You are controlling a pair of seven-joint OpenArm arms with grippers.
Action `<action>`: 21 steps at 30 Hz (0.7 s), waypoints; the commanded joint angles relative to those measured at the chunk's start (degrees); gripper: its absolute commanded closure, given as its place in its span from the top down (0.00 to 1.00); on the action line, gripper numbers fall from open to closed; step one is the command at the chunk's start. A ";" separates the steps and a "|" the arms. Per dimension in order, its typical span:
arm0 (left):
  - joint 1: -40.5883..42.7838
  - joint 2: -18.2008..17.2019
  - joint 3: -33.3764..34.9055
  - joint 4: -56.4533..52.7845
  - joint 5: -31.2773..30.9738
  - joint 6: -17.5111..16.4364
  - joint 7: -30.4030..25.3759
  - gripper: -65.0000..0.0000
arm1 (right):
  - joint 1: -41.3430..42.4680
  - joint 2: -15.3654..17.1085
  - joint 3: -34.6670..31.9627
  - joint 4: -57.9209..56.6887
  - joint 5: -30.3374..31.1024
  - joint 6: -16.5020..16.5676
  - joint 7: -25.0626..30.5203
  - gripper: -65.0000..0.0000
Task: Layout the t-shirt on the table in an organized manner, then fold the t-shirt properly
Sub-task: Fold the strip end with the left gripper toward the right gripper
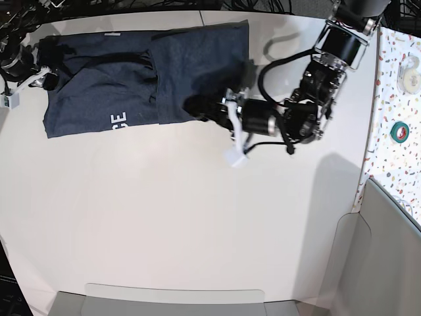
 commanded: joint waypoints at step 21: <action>1.48 -1.73 -5.66 0.83 1.76 -0.26 -0.62 0.28 | 1.24 9.78 -1.94 -21.28 26.69 0.32 0.86 0.72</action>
